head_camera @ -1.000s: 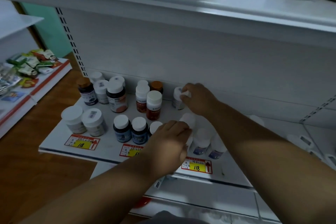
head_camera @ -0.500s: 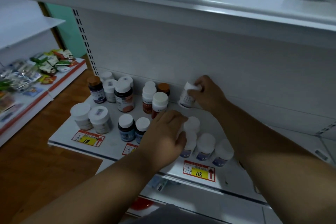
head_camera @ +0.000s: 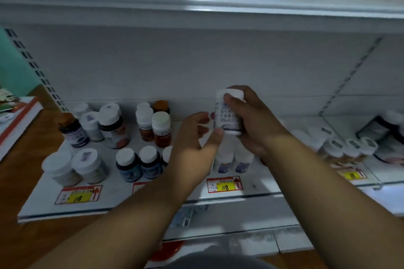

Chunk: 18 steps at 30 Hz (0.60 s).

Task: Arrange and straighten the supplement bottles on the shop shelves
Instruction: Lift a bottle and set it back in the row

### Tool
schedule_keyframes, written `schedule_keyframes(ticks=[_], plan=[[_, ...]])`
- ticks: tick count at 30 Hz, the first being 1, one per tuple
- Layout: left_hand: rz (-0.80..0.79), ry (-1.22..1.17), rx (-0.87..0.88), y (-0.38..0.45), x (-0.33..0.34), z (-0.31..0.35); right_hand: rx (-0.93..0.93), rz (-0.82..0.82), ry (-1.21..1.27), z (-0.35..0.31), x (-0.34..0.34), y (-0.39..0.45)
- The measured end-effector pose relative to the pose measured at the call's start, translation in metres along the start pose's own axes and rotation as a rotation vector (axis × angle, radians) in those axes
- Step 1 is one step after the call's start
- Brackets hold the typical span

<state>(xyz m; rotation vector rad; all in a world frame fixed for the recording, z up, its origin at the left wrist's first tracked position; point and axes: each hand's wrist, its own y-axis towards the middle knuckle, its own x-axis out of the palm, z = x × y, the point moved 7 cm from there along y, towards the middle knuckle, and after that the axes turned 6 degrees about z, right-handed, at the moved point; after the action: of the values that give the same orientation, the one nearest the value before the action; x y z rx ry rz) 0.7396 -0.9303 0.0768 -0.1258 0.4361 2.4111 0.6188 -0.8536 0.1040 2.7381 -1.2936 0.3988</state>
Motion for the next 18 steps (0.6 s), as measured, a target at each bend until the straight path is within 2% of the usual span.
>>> schedule_keyframes(ticks=[5, 9, 12, 18], plan=[[-0.197, -0.132, 0.059, -0.024, 0.03, 0.015, -0.06, 0.222, 0.004, -0.007, -0.026, -0.054], [-0.401, -0.255, -0.005, -0.064, 0.076, 0.02, -0.105, 0.381, -0.071, -0.012, -0.066, -0.11], [-0.525, -0.269, 0.008, -0.094, 0.111, 0.036, -0.137, 0.488, -0.082, -0.02, -0.106, -0.149], [-0.621, -0.256, 0.111, -0.137, 0.191, 0.075, -0.185, 0.615, -0.088, -0.044, -0.197, -0.203]])
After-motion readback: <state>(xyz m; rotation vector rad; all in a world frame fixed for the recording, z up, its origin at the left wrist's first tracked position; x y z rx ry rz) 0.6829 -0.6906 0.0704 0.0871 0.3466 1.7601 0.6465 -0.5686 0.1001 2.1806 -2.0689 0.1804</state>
